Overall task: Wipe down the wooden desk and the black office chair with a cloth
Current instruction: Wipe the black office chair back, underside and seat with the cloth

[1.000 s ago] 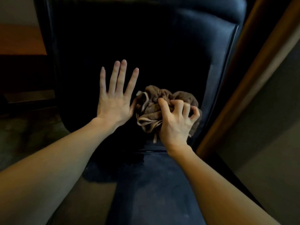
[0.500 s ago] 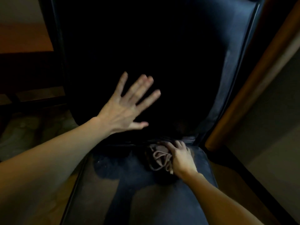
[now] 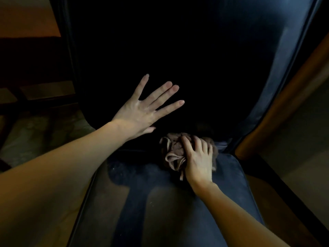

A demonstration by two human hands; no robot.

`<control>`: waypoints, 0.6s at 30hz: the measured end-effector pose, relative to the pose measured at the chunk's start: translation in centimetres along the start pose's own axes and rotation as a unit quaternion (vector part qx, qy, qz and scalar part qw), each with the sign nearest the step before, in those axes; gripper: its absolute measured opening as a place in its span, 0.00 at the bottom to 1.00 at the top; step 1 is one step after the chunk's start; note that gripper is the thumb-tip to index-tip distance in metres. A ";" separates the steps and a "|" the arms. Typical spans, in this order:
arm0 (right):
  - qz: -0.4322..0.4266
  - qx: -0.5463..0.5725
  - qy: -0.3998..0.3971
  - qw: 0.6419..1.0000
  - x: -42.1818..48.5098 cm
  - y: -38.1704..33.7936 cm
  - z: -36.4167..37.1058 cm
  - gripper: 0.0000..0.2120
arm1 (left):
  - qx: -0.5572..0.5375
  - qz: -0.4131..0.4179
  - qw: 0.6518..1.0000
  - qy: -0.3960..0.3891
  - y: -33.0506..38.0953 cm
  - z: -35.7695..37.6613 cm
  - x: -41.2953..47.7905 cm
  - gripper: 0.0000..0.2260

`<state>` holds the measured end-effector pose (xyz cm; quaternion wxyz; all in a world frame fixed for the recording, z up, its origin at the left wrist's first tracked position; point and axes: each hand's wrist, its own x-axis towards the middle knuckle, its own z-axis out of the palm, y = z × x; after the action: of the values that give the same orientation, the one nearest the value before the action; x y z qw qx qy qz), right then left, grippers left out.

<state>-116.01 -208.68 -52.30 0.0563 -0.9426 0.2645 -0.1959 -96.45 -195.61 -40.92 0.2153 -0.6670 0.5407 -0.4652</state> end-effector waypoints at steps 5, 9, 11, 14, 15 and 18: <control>0.023 -0.007 -0.045 0.999 0.7 -0.3 2.7 0.28 | -0.012 0.000 1.000 0.005 -0.2 1.0 0.3 0.60; 0.055 -0.044 -0.178 0.981 3.6 -1.2 0.9 0.21 | -0.030 0.000 1.000 0.008 -0.2 0.6 0.2 0.60; 0.084 -0.055 -0.248 0.964 5.4 -2.0 -0.4 0.18 | -0.034 -0.005 0.999 0.003 -0.2 0.1 0.0 0.61; 0.085 -0.053 -0.278 0.955 5.4 -2.6 -2.3 0.19 | -0.032 -0.008 0.999 -0.008 -0.2 -0.6 0.0 0.61; 0.062 -0.051 -0.260 0.962 4.2 -2.5 -2.7 0.21 | -0.032 -0.008 0.999 -0.010 -0.1 -0.7 0.0 0.61; -0.032 -0.048 -0.105 0.993 0.2 -1.8 -3.4 0.34 | -0.039 -0.012 0.999 -0.012 -0.1 -1.2 -0.2 0.61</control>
<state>-116.37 -207.21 -48.73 0.0321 -0.9676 0.2356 -0.0848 -97.40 -195.10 -40.32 0.1898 -0.6869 0.5480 -0.4379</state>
